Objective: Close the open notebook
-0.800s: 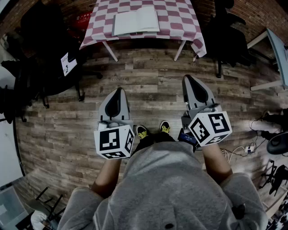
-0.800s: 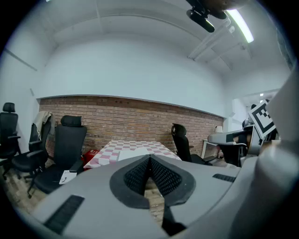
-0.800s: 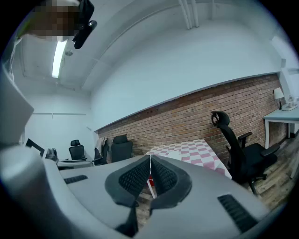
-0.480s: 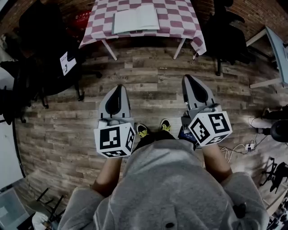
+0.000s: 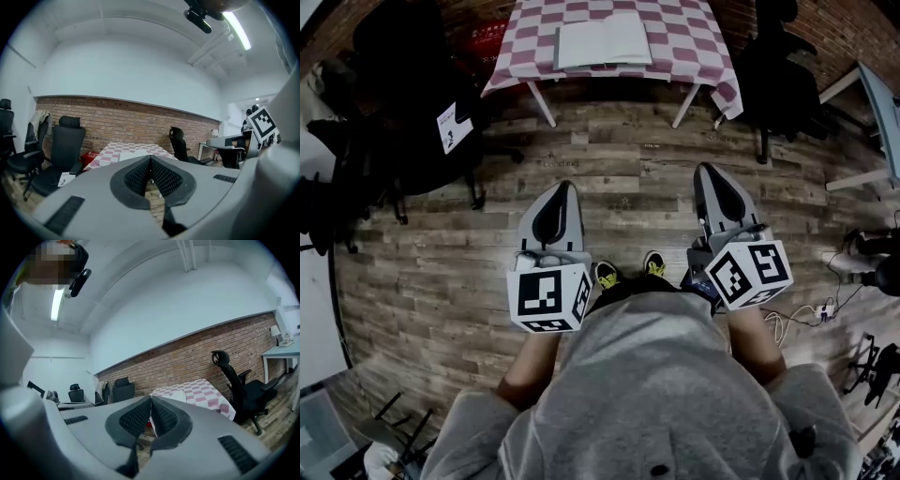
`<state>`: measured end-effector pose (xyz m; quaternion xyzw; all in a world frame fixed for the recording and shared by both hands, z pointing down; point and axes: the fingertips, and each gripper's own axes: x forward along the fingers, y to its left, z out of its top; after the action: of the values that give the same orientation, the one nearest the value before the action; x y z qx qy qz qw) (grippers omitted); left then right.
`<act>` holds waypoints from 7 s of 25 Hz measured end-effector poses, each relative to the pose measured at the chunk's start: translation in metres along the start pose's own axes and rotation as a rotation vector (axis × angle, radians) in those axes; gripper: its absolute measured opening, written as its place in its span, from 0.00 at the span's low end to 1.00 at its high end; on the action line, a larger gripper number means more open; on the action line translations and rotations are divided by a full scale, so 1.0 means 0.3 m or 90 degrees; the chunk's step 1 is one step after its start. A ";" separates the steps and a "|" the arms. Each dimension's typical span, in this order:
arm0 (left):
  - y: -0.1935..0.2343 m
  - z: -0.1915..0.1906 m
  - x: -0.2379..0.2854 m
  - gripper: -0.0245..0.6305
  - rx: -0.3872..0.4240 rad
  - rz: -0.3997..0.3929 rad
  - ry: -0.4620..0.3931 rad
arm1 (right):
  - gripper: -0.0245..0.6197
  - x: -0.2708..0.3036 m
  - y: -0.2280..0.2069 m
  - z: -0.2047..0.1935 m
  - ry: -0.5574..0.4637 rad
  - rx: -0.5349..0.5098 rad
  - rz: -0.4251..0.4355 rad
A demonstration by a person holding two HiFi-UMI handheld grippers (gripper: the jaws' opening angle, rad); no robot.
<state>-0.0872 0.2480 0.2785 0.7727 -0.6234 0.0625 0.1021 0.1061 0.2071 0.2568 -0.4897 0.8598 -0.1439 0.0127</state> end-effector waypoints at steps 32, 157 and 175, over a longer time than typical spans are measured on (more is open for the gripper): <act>0.062 0.001 -0.071 0.05 0.013 -0.037 -0.018 | 0.08 0.008 0.126 -0.045 -0.013 0.009 0.011; 0.369 0.117 1.124 0.05 0.027 0.111 0.088 | 0.08 1.103 -0.479 0.094 0.068 0.039 0.139; 0.554 -0.036 1.250 0.15 -0.008 0.103 0.136 | 0.08 1.290 -0.423 0.003 0.138 0.017 0.136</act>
<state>-0.1685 -0.1396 0.3861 0.7083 -0.6695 0.1486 0.1675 0.0113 -0.1813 0.3349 -0.3768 0.9013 -0.2054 -0.0585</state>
